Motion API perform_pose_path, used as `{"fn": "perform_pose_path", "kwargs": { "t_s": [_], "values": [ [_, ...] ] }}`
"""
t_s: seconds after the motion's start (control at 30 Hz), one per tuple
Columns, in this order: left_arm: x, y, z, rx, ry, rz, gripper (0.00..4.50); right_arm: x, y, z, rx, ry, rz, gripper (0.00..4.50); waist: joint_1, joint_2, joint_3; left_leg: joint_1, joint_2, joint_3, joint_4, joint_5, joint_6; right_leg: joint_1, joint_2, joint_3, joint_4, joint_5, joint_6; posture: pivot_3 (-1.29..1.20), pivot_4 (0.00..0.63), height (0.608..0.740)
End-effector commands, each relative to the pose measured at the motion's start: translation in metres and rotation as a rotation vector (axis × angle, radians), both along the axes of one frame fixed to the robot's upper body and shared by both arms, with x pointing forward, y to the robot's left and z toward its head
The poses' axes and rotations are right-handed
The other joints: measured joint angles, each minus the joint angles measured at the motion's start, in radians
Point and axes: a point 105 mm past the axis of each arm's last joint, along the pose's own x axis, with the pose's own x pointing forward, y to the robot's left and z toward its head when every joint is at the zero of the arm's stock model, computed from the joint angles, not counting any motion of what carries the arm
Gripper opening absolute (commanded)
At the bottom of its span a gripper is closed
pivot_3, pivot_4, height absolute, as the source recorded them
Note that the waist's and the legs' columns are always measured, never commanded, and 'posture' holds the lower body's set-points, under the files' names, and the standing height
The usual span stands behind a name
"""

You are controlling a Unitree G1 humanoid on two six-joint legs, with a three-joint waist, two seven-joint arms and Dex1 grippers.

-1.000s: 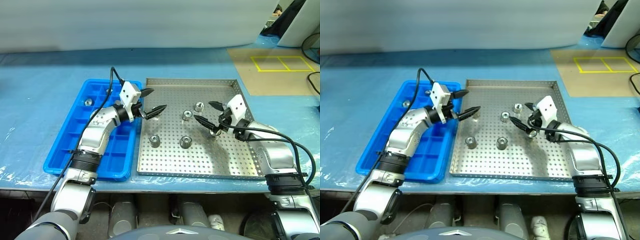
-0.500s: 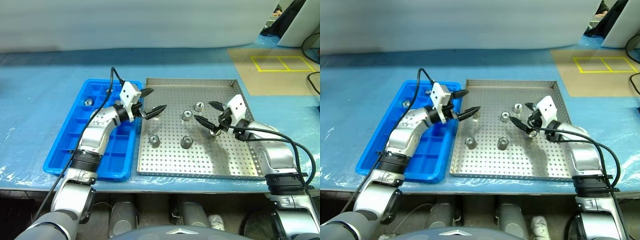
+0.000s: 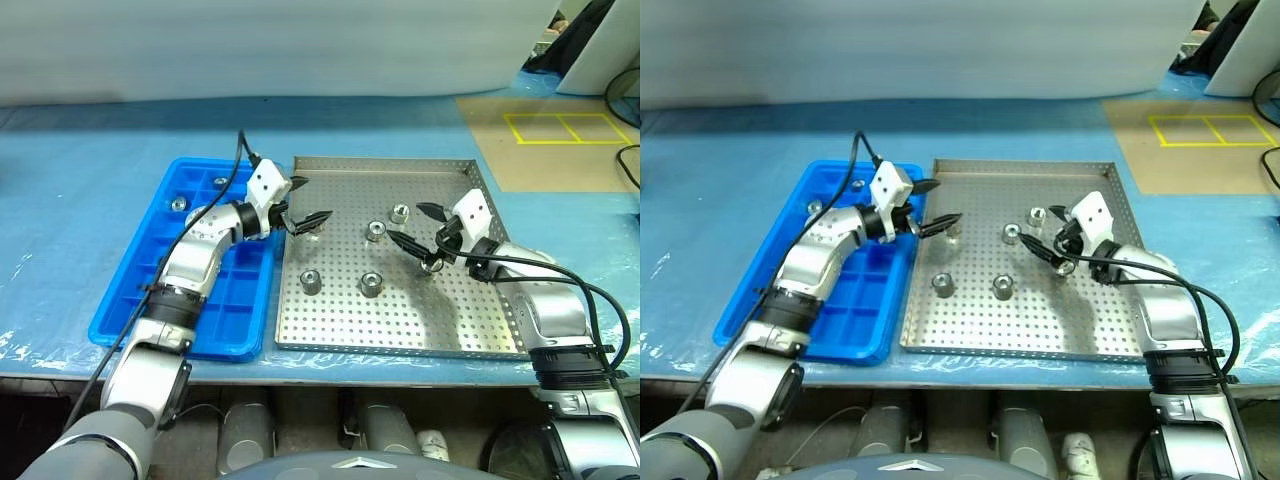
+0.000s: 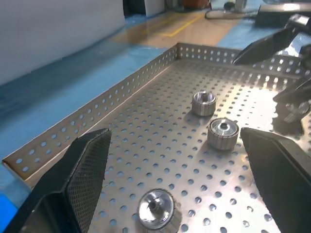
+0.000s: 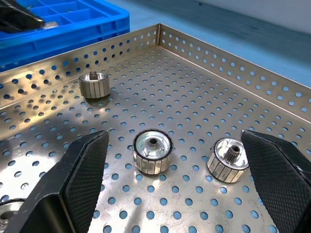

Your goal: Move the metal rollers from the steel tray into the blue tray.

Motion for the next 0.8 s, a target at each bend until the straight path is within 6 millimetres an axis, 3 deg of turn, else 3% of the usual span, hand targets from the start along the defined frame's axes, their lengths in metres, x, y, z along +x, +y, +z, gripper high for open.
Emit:
{"fn": "perform_pose_path", "kwargs": {
  "t_s": [0.03, 0.23, 0.53, 0.8],
  "values": [
    [0.008, -0.010, 0.012, 0.059, -0.034, -0.033, 4.48, -0.001, 0.005, 0.009, 0.002, -0.045, 0.012, 4.50, 0.000, 0.000, 0.000, 0.000, 0.000, 0.000, 0.000, 0.000, 0.000, 0.000, 0.000, 0.000, 0.000, 0.000, 0.000, -0.22, 0.150, 0.740],
    [0.019, -0.029, 0.025, 0.166, -0.056, -0.110, 4.48, -0.005, 0.003, 0.006, -0.012, -0.045, 0.000, 4.50, 0.001, 0.000, 0.000, -0.001, 0.000, 0.000, 0.000, 0.000, 0.001, 0.000, 0.000, 0.000, 0.000, 0.000, 0.000, -0.23, 0.150, 0.740],
    [0.028, -0.019, -0.003, 0.512, 0.007, -0.217, 4.48, -0.011, 0.005, -0.001, -0.024, -0.039, -0.018, 4.50, -0.002, 0.000, 0.000, -0.001, 0.000, 0.000, 0.000, 0.000, 0.001, 0.000, 0.000, 0.000, -0.001, 0.000, 0.000, -0.26, 0.150, 0.740],
    [0.032, -0.018, -0.009, 0.633, 0.005, -0.233, 4.48, -0.013, 0.006, -0.004, -0.035, -0.040, -0.026, 4.50, 0.002, 0.000, 0.000, -0.002, -0.001, 0.000, 0.000, -0.001, 0.002, 0.000, -0.001, -0.001, -0.003, 0.001, 0.001, -0.28, 0.150, 0.740]
  ]
}}
